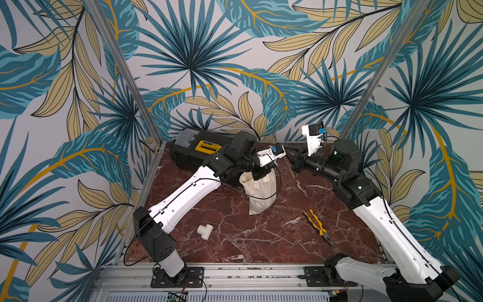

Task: Close the soil bag
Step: Frap the soil bag at the center of the board.

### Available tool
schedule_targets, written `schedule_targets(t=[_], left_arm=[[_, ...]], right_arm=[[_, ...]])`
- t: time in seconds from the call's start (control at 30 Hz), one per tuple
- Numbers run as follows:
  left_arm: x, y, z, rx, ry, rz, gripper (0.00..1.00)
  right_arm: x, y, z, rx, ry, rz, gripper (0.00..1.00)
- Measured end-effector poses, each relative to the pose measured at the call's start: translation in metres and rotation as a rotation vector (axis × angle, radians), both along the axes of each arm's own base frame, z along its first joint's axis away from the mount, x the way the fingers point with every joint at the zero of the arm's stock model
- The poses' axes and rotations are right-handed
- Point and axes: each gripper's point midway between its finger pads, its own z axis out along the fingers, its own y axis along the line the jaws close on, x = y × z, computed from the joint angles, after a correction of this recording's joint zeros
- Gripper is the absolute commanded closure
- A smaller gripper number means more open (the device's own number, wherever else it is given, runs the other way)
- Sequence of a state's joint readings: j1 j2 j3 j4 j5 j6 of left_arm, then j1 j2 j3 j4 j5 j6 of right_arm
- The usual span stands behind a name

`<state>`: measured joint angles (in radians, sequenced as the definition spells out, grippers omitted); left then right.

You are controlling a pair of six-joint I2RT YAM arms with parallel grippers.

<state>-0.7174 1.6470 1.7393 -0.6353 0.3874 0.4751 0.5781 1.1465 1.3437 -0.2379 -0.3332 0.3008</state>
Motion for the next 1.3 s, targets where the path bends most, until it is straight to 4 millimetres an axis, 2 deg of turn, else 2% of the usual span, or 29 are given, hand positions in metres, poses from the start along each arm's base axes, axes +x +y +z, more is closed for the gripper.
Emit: schedule_targets(t=[0.4,0.77,1.3], left_arm=[[-0.004,0.010,0.002,0.035,-0.034,0.018,0.89],[-0.006,0.010,-0.004,0.084,-0.054,0.028,0.88],[-0.003,0.020,-0.018,0.175,-0.092,0.047,0.88]], right_arm=[[-0.002,-0.001,0.005,0.003,0.006,-0.005,1.00],[-0.009,0.005,0.011,0.050,0.029,0.043,1.00],[-0.002,0.000,0.020,0.059,-0.024,-0.002,1.00]])
